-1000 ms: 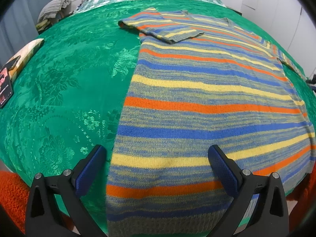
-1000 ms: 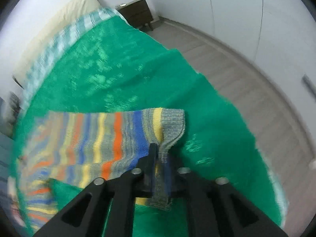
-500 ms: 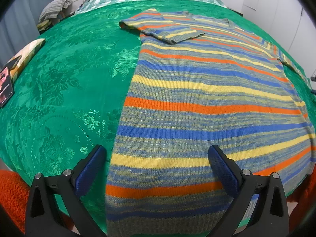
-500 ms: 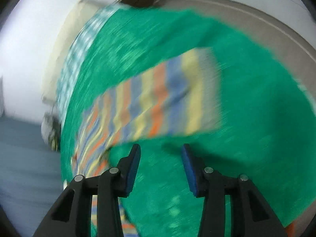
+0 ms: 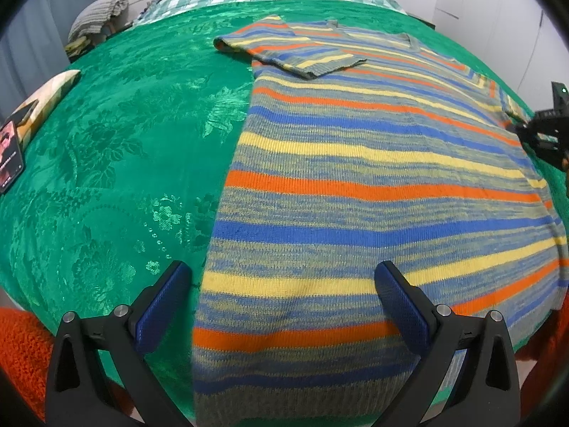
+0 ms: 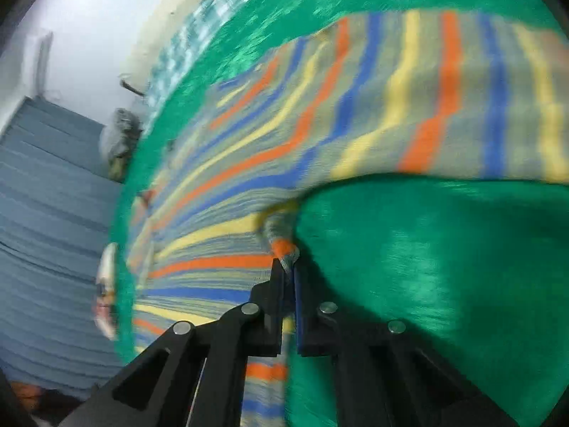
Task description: Fold small clothes
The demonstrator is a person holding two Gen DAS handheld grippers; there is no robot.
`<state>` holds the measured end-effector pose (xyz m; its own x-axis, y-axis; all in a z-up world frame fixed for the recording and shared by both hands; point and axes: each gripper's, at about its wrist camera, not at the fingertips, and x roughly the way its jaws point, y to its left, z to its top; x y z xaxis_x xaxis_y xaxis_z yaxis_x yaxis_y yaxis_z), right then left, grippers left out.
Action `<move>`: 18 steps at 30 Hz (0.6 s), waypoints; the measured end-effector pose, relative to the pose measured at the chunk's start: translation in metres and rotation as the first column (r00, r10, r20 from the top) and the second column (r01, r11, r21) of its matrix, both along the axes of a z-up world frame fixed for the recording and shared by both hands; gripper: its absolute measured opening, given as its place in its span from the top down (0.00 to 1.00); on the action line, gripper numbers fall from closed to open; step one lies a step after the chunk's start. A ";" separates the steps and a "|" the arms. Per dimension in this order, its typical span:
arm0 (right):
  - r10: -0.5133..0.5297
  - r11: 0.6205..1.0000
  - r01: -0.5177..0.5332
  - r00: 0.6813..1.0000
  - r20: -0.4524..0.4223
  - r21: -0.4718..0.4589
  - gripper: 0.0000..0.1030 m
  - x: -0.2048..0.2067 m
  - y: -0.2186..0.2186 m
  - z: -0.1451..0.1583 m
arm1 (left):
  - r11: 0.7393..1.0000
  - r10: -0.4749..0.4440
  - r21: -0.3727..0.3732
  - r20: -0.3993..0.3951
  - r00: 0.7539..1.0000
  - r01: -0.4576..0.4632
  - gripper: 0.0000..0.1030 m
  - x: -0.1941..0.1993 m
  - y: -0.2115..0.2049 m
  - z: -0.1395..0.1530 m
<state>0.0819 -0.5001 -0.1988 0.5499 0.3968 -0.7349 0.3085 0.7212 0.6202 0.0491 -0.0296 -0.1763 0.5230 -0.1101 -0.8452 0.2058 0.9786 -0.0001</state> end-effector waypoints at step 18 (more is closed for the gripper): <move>-0.033 0.970 0.047 0.998 0.062 -0.238 0.52 -0.066 -0.014 0.055 | 0.999 -0.036 -0.003 -0.054 0.998 0.036 0.01 -0.001 0.000 0.024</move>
<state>0.0155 -0.5137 -0.1440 0.6056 0.1896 -0.7729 0.3095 0.8386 0.4483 0.0478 -0.0300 -0.1524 0.4721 -0.1303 -0.8719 0.2408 0.9705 -0.0147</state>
